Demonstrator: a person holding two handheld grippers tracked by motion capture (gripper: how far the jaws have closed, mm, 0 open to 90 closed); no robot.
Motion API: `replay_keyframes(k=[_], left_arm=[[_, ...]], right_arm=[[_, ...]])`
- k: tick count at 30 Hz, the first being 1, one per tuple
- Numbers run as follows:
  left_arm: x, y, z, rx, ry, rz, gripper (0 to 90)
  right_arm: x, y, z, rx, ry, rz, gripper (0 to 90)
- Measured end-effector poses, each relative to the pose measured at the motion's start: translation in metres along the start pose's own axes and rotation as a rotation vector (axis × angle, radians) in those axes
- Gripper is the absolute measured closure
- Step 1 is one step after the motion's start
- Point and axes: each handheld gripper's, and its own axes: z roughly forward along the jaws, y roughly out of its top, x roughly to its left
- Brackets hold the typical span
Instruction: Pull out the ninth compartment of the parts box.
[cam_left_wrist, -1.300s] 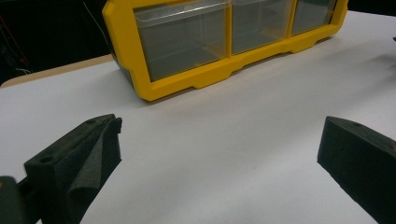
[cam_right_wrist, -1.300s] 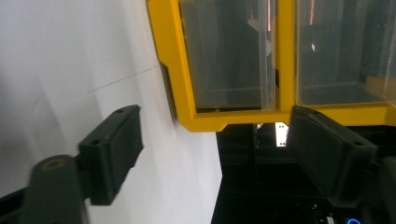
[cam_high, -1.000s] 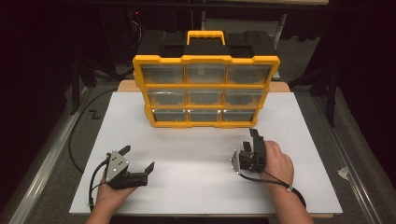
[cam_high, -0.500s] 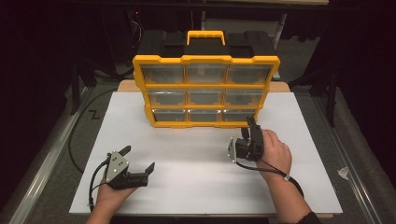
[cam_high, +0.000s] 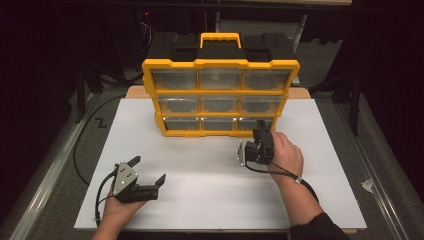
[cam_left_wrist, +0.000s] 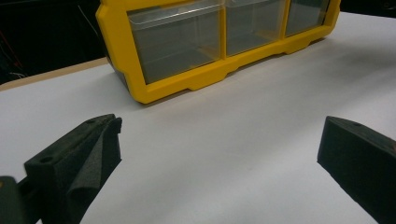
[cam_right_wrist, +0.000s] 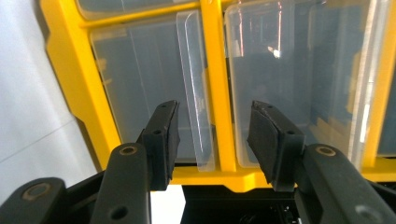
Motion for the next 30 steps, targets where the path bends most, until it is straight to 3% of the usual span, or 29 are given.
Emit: replay_keyframes(k=[2,4,7,9,11,14,22,24,30], left_arm=[[0.000,0.000,0.000,-0.001,0.000,-0.001,0.1],[0.000,0.000,0.000,-0.001,-0.001,-0.002,0.1],[0.000,0.000,0.000,0.002,-0.004,-0.003,0.1],[0.000,0.000,0.000,0.003,-0.005,-0.004,0.1],[0.001,0.000,0.000,0.003,-0.005,-0.004,0.1],[0.001,0.000,0.000,0.004,-0.004,-0.007,0.1],[0.003,-0.001,-0.001,0.002,0.001,-0.017,0.1],[0.003,-0.001,-0.001,0.002,-0.001,-0.019,0.1],[0.003,-0.001,0.000,0.004,-0.002,-0.019,0.1]], right_arm=[[0.000,0.000,0.005,0.001,0.006,-0.017,59.7],[0.003,0.000,0.010,0.004,0.007,-0.002,61.6],[0.003,0.000,0.016,0.017,0.020,-0.033,64.6],[0.009,-0.001,0.020,0.031,0.031,-0.006,65.2],[0.010,-0.001,0.023,0.034,0.030,-0.030,65.7],[0.011,-0.001,0.027,0.016,-0.002,-0.034,67.3],[0.012,0.001,0.031,0.033,-0.007,-0.067,73.8],[0.013,0.000,0.032,0.014,-0.035,-0.091,74.4],[0.014,0.003,0.032,0.013,-0.045,-0.099,78.5]])
